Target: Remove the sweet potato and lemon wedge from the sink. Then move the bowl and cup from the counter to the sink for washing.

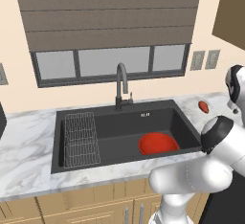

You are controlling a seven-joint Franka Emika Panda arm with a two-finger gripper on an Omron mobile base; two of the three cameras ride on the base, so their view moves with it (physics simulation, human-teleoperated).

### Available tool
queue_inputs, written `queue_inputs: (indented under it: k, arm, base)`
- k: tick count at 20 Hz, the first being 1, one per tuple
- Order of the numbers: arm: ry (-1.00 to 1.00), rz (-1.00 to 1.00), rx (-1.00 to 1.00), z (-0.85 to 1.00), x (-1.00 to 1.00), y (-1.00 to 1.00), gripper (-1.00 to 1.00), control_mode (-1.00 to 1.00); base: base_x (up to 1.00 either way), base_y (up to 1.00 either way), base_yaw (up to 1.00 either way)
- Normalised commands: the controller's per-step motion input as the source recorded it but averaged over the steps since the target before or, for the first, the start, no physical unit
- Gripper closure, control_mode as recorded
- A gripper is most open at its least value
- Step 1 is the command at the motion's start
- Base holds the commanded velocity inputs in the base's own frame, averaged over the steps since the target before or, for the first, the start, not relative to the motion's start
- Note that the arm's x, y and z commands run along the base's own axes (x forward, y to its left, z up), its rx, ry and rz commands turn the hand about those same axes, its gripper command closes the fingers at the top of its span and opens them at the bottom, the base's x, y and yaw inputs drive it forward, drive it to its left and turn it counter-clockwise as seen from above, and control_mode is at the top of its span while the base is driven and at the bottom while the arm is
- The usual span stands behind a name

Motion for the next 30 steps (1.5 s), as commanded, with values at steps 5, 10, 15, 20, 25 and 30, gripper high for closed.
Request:
queue_inputs:
  k: [5, 10, 15, 20, 25, 30]
  arm:
    - [0.0, -0.12, -0.01, 0.0, -0.02, -0.28, -1.0, -1.0]
    - [0.0, -0.12, -0.01, 0.0, 0.0, -0.27, -1.0, -1.0]
    - [0.0, -0.12, -0.01, -0.01, -0.02, -0.27, -1.0, -1.0]
    - [0.0, -0.11, -0.03, -0.08, 0.0, -0.22, -1.0, -1.0]
    - [0.0, -0.1, -0.02, -0.17, 0.0, -0.16, -1.0, -1.0]
    - [-0.01, -0.11, 0.0, -0.13, 0.0, -0.2, -1.0, -1.0]
  base:
    - [0.0, 0.0, 0.0]
    - [0.0, 0.0, 0.0]
    - [0.0, 0.0, 0.0]
    - [0.0, 0.0, 0.0]
    - [0.0, 0.0, 0.0]
    - [0.0, 0.0, 0.0]
